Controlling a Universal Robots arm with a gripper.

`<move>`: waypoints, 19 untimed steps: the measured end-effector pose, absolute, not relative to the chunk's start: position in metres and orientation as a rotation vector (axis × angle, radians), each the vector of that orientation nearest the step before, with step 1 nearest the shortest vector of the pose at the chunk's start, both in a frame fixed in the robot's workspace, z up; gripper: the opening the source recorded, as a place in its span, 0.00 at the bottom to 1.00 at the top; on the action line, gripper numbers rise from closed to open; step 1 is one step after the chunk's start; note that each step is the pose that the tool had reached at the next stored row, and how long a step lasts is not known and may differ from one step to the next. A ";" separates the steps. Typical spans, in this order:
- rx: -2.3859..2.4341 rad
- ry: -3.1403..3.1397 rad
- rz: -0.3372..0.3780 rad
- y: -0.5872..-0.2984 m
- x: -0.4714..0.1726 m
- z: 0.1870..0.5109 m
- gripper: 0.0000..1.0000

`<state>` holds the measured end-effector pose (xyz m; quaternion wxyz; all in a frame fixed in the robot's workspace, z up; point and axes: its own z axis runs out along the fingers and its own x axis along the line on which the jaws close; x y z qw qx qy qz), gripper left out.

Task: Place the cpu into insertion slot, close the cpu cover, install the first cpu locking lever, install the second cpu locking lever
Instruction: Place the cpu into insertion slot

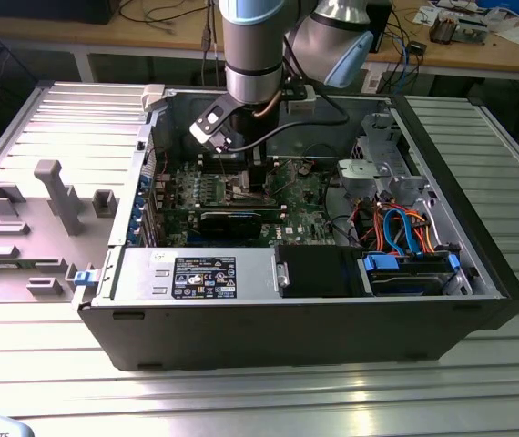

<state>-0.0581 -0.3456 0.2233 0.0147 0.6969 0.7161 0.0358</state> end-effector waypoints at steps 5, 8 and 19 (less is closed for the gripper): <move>2.180 2.218 0.110 -0.345 -0.060 0.219 0.54; 2.180 2.218 0.111 -0.345 -0.062 0.218 0.54; 2.188 2.222 0.099 -0.344 -0.065 0.209 0.54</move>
